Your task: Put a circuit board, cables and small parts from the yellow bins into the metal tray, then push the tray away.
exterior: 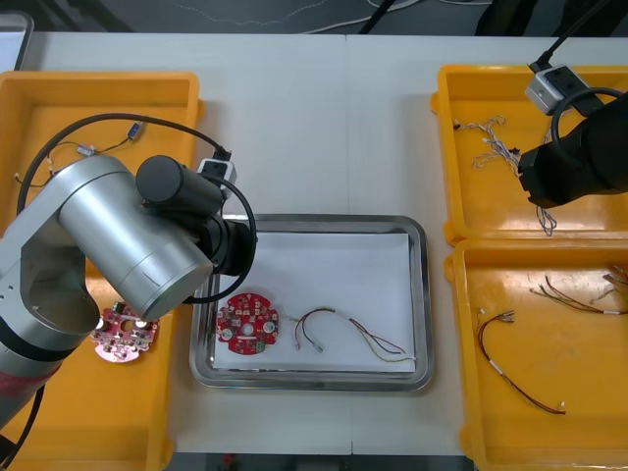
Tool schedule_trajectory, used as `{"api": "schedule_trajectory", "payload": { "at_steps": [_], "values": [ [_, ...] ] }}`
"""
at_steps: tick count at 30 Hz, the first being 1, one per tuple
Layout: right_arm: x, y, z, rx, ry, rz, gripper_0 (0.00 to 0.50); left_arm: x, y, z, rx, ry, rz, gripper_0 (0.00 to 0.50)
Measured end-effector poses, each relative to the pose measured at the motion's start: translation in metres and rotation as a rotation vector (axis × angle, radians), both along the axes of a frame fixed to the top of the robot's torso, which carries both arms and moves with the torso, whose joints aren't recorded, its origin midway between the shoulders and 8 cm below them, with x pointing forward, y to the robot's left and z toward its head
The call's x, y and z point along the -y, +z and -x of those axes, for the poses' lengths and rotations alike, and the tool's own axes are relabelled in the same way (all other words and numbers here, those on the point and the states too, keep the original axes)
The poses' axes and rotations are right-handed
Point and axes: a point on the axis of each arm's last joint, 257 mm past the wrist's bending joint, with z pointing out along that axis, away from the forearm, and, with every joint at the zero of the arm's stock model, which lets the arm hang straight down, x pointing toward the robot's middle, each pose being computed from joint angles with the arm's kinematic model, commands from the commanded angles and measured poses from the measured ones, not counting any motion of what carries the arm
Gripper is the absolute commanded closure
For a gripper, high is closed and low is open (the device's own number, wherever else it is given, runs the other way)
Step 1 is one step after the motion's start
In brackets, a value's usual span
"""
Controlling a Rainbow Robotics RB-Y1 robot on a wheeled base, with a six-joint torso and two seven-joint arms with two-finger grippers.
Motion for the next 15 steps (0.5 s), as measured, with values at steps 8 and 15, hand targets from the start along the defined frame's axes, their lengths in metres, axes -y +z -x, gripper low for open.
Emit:
{"api": "schedule_trajectory", "payload": {
  "at_steps": [8,15],
  "values": [
    [0.000,0.000,0.000,0.000,0.000,0.000,0.500,0.009,-0.015,-0.007,0.002,-0.020,0.009,0.500],
    [0.000,0.000,0.000,0.000,0.000,0.000,0.500,0.014,-0.024,-0.001,-0.013,-0.039,-0.008,0.500]
  ]
}}
